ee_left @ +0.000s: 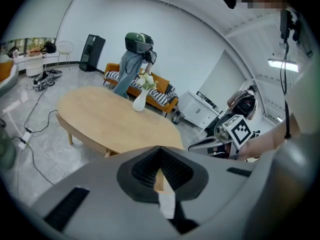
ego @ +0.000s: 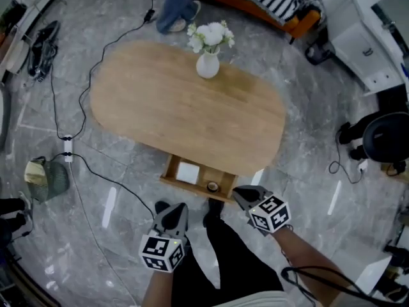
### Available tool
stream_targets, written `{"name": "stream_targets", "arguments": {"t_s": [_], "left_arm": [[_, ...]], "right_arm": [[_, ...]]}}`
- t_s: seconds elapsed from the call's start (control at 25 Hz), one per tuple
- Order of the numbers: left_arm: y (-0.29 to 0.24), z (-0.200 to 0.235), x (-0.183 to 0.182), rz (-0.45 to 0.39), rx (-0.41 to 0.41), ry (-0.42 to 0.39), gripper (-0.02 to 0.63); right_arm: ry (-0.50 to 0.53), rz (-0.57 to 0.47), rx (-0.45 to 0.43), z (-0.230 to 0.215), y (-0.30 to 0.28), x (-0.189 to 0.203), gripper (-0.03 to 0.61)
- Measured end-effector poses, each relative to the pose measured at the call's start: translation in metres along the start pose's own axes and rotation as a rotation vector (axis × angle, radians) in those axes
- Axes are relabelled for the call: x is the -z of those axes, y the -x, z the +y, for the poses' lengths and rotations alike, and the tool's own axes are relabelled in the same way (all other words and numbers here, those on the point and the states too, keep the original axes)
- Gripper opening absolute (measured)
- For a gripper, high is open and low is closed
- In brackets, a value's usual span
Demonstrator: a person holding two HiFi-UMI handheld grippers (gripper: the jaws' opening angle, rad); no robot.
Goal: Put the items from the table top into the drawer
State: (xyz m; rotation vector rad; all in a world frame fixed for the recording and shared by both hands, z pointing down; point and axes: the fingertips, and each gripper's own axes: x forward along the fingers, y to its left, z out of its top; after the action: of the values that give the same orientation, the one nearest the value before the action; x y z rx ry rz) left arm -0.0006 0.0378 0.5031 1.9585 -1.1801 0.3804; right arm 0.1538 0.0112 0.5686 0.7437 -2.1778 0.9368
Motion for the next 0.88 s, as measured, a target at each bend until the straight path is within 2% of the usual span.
{"name": "stream_targets", "arguments": {"t_s": [0.28, 0.6, 0.88], "left_arm": [[0.053, -0.046, -0.046, 0.0, 0.001, -0.075, -0.002], [0.113, -0.078, -0.076, -0.005, 0.029, -0.126, -0.001], [0.16, -0.083, -0.076, 0.039, 0.094, -0.203, -0.002]], "right_arm": [[-0.015, -0.101, -0.021, 0.023, 0.092, -0.052, 0.032], [-0.111, -0.222, -0.043, 0.063, 0.173, -0.076, 0.032], [-0.19, -0.348, 0.048, 0.102, 0.209, -0.074, 0.032]]}}
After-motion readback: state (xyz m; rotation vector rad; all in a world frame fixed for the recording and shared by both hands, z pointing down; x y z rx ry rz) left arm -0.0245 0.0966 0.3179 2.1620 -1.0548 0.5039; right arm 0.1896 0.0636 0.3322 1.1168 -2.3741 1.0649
